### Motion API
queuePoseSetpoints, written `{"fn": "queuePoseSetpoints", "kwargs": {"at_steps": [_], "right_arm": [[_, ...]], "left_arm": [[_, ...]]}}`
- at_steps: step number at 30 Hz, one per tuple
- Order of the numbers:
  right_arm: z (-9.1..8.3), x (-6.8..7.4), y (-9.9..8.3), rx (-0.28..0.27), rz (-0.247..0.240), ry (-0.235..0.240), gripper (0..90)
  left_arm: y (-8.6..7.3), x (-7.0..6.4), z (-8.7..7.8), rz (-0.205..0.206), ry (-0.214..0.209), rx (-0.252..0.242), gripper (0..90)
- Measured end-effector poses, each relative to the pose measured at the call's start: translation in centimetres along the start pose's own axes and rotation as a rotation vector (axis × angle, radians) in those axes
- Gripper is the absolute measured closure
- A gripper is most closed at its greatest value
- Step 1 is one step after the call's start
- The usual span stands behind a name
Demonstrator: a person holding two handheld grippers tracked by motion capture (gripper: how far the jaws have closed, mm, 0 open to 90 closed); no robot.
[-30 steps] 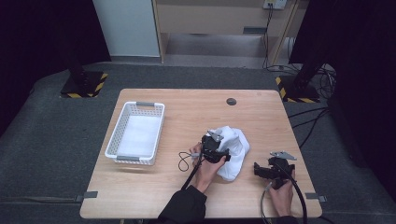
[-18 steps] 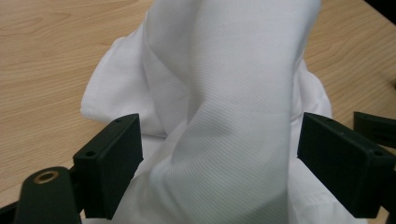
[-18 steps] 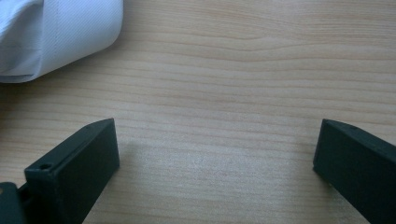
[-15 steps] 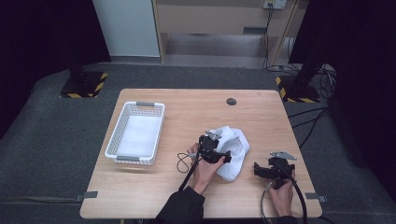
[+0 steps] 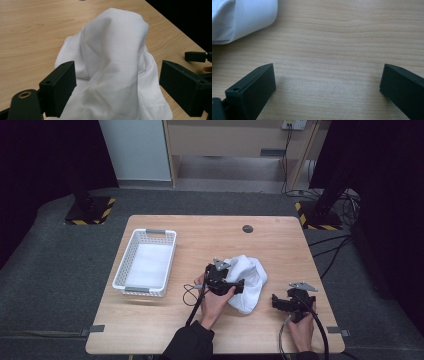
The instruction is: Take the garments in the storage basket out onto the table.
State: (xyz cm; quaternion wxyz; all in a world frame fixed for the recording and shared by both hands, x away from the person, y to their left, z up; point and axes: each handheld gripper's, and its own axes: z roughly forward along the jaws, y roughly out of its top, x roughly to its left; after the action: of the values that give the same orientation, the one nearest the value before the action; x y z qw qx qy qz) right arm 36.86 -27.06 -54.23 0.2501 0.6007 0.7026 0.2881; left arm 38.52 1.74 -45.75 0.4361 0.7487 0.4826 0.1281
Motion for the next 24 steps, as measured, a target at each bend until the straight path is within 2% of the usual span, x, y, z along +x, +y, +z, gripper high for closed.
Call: {"fn": "queuePoseSetpoints", "kwargs": {"at_steps": [6, 15, 24], "right_arm": [[0.0, 0.0, 0.0, 0.000, 0.000, 0.000, 0.3], [0.0, 0.0, 0.0, 0.000, 0.000, 0.000, 0.2], [0.0, 0.0, 0.0, 0.000, 0.000, 0.000, 0.2]], "left_arm": [[0.0, 0.8, -1.3, -0.017, 0.004, -0.033, 13.3], [-0.3, 2.5, -3.1, -0.035, 0.035, -0.060, 13.3], [-1.1, 4.4, -5.0, -0.071, 0.069, -0.094, 13.3]]}}
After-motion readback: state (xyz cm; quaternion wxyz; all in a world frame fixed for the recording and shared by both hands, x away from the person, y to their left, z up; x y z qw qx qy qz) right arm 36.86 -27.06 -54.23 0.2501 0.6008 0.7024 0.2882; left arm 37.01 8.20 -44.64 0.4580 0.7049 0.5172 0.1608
